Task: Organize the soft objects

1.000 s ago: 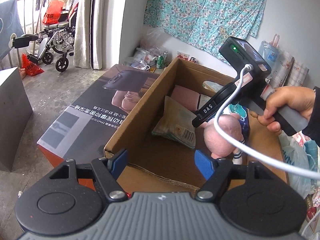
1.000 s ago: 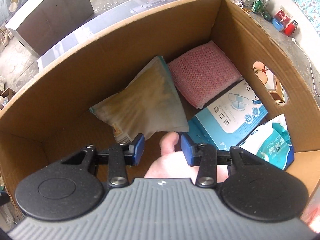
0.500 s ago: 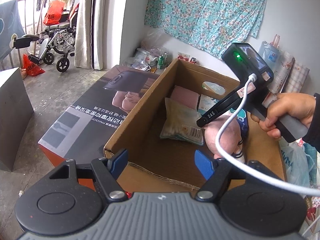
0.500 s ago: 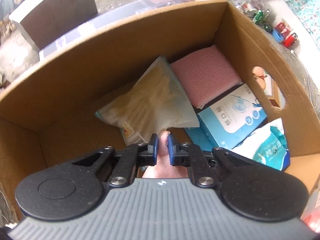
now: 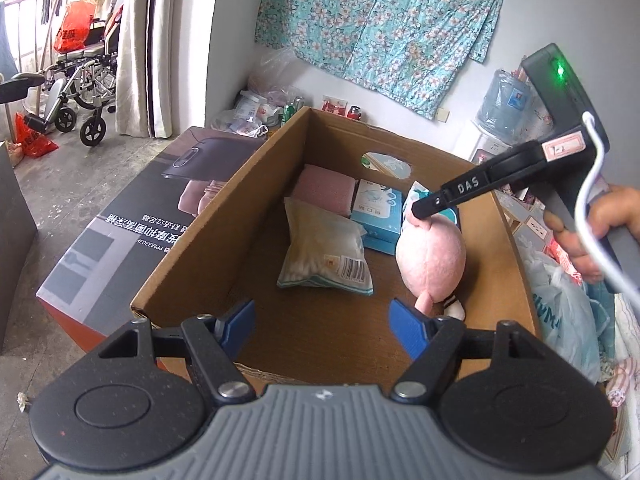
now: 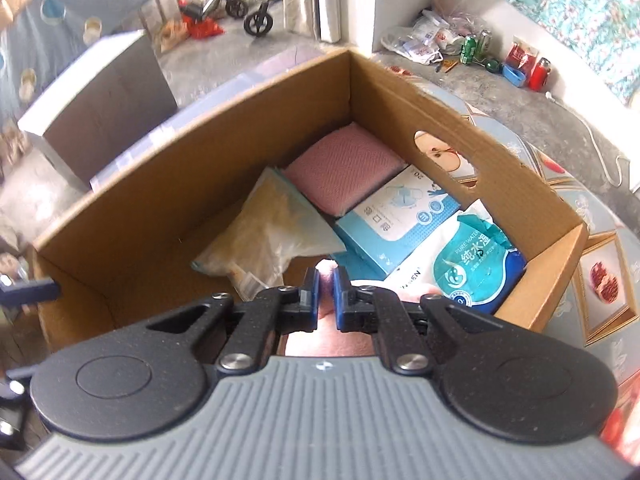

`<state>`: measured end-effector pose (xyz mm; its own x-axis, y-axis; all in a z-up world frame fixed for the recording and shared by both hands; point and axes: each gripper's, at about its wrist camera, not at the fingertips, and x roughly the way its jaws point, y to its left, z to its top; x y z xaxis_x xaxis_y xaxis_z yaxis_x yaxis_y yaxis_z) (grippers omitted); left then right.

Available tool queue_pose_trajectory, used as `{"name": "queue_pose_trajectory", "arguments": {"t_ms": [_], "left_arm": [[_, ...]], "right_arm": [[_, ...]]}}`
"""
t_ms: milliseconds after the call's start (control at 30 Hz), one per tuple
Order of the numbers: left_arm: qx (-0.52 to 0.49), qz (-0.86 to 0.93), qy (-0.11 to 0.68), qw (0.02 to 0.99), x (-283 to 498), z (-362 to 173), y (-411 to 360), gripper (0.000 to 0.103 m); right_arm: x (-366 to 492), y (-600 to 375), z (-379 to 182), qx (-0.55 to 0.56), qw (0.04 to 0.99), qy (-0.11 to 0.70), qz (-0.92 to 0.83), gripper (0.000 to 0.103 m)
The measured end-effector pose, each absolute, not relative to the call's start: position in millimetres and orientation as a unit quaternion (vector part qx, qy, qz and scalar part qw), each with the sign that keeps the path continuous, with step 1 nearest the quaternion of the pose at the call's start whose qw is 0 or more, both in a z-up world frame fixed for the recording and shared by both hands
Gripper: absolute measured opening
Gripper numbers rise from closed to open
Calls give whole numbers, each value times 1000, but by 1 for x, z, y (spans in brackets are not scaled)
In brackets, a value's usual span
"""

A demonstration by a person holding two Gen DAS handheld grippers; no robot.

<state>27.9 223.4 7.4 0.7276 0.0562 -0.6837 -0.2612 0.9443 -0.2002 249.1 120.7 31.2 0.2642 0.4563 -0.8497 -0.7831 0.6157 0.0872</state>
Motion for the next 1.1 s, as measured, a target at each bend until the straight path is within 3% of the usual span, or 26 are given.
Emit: {"name": "queue_pose_trajectory", "arguments": {"t_ms": [200, 300, 633, 767, 933, 1033, 1100], "left_arm": [[-135, 85, 358, 920, 29, 9, 220, 75], [-134, 85, 357, 921, 29, 11, 220, 75], [-142, 83, 359, 919, 27, 10, 221, 75], [-144, 80, 358, 919, 28, 10, 220, 75], [-143, 78, 358, 919, 26, 11, 219, 75], [-141, 78, 357, 920, 25, 12, 220, 75], [-141, 78, 356, 920, 24, 13, 221, 75]], "right_arm": [[266, 89, 55, -56, 773, 464, 429, 4], [264, 77, 64, -45, 776, 453, 437, 4], [241, 66, 47, -184, 744, 483, 424, 5], [226, 78, 40, -277, 747, 459, 394, 7], [224, 87, 47, -299, 762, 429, 382, 21], [234, 92, 57, -239, 771, 440, 393, 24], [245, 100, 55, -174, 765, 469, 406, 34]]}}
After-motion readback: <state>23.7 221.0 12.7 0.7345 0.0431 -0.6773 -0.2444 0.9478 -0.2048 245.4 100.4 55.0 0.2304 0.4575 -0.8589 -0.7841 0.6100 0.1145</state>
